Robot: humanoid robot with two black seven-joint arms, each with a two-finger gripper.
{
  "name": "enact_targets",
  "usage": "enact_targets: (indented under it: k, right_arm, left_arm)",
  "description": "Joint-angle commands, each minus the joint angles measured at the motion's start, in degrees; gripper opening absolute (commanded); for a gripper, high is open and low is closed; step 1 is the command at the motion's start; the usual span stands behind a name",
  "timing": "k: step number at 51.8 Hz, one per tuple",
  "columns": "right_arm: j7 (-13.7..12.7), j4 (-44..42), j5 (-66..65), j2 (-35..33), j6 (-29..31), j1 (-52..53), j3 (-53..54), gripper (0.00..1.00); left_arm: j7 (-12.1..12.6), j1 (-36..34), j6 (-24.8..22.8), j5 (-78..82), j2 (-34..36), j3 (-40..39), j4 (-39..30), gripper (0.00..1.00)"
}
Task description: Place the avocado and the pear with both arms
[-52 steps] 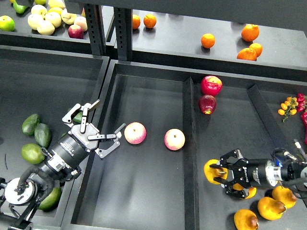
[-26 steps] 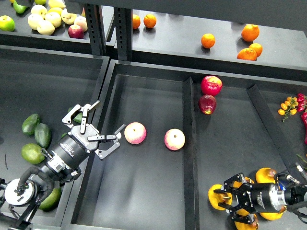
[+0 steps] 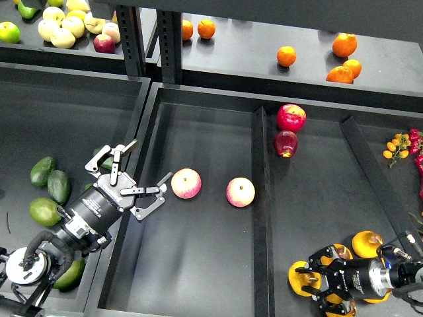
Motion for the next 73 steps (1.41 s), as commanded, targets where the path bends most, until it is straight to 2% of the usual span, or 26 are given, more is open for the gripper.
enact_targets:
  k: [1, 22, 23, 28, 40, 49, 62, 73]
  right_arm:
    - [0.0, -0.6, -0.2, 0.8, 0.0, -0.2, 0.0, 0.34]
    - [0.0, -3.2, -2.7, 3.3, -0.1, -1.3, 0.0, 0.42]
    - [0.0, -3.5, -2.8, 3.6, 0.0, -1.3, 0.1, 0.46]
    - [0.0, -3.6, -3.0, 3.7, 0.0, -1.2, 0.2, 0.53]
    - [0.0, -3.5, -3.0, 3.7, -0.1, -1.2, 0.5, 0.63]
    - [0.0, -2.6, -3.0, 3.6, -0.1, -0.9, 0.9, 0.79]
    - [0.0, 0.9, -2.3, 3.5, -0.4, -1.5, 9.2, 0.97]
    - [0.0, 0.5, 0.8, 5.5, -0.9, -4.1, 20.0, 0.98]
  left_arm:
    - [0.0, 0.0, 0.0, 0.0, 0.0, 0.0, 0.0, 0.99]
    - [0.0, 0.0, 0.0, 0.0, 0.0, 0.0, 0.0, 0.99]
    - [0.0, 0.0, 0.0, 0.0, 0.0, 0.0, -0.1, 0.99]
    - [0.0, 0.0, 0.0, 0.0, 0.0, 0.0, 0.0, 0.99]
    - [0.0, 0.0, 0.0, 0.0, 0.0, 0.0, 0.0, 0.99]
    - [0.0, 0.0, 0.0, 0.0, 0.0, 0.0, 0.0, 0.99]
    - [0.0, 0.0, 0.0, 0.1, 0.0, 0.0, 0.0, 0.99]
    - [0.0, -0.8, 0.0, 0.2, 0.0, -0.1, 0.2, 0.99]
